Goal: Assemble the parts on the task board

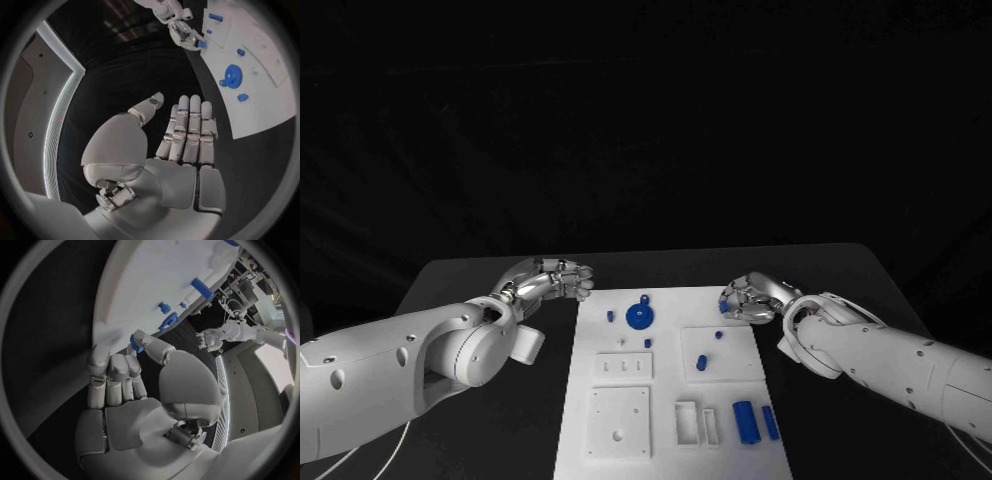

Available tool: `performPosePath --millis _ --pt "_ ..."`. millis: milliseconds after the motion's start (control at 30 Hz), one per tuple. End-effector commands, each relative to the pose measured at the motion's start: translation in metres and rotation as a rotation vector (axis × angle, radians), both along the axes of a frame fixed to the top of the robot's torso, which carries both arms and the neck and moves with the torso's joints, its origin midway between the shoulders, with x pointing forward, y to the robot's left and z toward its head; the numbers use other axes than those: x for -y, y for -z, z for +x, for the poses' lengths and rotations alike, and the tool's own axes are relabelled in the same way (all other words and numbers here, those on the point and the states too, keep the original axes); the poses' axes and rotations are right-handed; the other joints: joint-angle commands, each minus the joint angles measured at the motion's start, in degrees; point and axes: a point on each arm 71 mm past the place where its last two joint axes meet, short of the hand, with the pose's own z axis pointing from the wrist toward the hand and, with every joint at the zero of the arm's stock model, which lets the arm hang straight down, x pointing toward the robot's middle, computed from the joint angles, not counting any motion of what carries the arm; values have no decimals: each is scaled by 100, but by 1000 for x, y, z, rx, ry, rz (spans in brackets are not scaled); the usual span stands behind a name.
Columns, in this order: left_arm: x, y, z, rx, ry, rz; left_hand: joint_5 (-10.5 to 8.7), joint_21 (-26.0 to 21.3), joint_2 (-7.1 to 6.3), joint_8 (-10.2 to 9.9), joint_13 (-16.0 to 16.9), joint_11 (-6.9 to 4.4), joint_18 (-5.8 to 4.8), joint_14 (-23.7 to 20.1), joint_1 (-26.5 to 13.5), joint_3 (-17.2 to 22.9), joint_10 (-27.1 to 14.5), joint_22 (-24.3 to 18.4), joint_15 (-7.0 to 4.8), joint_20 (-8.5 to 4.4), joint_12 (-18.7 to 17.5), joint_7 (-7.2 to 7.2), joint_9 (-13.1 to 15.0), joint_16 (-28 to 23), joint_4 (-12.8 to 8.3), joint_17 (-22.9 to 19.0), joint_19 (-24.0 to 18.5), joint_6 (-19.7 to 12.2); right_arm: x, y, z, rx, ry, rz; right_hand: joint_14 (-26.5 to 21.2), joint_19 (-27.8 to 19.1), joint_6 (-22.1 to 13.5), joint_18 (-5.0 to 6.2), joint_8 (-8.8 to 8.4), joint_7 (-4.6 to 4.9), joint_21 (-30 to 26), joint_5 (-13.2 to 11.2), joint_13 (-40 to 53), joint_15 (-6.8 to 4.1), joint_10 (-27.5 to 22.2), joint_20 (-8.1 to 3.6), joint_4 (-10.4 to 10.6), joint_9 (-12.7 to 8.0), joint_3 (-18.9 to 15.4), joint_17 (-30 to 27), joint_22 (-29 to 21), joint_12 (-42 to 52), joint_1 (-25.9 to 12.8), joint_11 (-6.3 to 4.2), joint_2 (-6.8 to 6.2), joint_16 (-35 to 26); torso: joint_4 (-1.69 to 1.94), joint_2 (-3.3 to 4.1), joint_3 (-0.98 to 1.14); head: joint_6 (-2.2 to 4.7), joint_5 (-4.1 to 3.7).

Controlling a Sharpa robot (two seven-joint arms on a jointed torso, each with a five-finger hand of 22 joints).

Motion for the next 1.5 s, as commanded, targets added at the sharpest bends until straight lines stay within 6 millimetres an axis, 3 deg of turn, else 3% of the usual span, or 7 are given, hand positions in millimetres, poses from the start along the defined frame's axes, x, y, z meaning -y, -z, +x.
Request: performPosePath --millis 33,133,267,600,800,967,1500 --pt "8 4 -3 -52 69 50 -19 137 4 52 69 -101 61 148 -89 -59 225 148 -86 -76 93 -33 13 188 26 88 140 113 -9 -7 -2 -14 19 -30 20 42 480 399 66 266 35 48 37 -37 61 -20 -48 116 31 15 88 48 -43 0 25 -4 -6 -7 -4 16 -1" --pt "13 7 -6 -88 99 84 -28 403 -10 62 227 -288 76 437 -221 -138 636 153 -272 -223 281 -75 6 559 88 272 383 211 -20 -16 -5 -8 -4 -58 21 49 488 399 69 262 37 33 65 -40 94 -23 -75 132 51 23 86 71 -42 -3 22 0 -8 -13 -3 37 -9" --pt "21 9 -7 -126 122 125 -38 710 -29 33 472 -412 49 583 -361 -187 942 145 -438 -406 420 -140 -20 944 137 500 553 301 -35 -27 -8 1 -35 -77 24 58 499 399 71 259 40 16 89 -42 124 -25 -95 150 81 32 84 91 -42 -7 13 5 -11 -44 -10 47 0" --pt "44 13 -6 -180 132 200 -42 1214 -87 -45 1056 -541 -1 765 -498 -229 1213 135 -679 -679 851 -258 -63 1567 215 806 754 407 -73 -54 -15 30 -75 -117 30 79 514 399 67 255 42 24 116 -45 159 -24 -98 183 170 46 78 110 -49 -10 -28 9 -53 -194 -15 66 38" --pt "57 15 -4 -189 115 224 -54 1292 -218 -87 1249 -538 -39 668 -617 -226 1049 115 -682 -722 960 -240 -79 1646 332 820 690 413 -95 -59 -20 38 -83 -146 35 91 519 399 59 254 43 34 105 -43 148 -16 -74 204 235 50 74 93 -62 -10 -59 6 -78 -289 -16 32 110" --pt "68 16 -3 -199 108 240 -57 1094 -306 -99 1208 -312 -106 197 -656 -125 261 37 -461 -538 609 -126 -77 1360 412 638 263 431 -115 -61 -26 34 -90 -154 39 97 523 399 52 253 42 50 102 -42 148 -9 -59 218 285 52 71 86 -63 -11 -79 2 -76 -339 -8 8 143" --pt "80 21 -2 -236 114 319 -65 1131 -350 -79 1285 -332 -59 266 -777 -117 302 44 -456 -516 615 -143 -62 1386 589 599 279 478 -149 -61 -34 2 -133 -128 44 95 524 399 35 255 34 40 63 -38 105 11 -29 244 372 47 67 40 -69 -9 -116 -16 -69 -353 0 43 169"
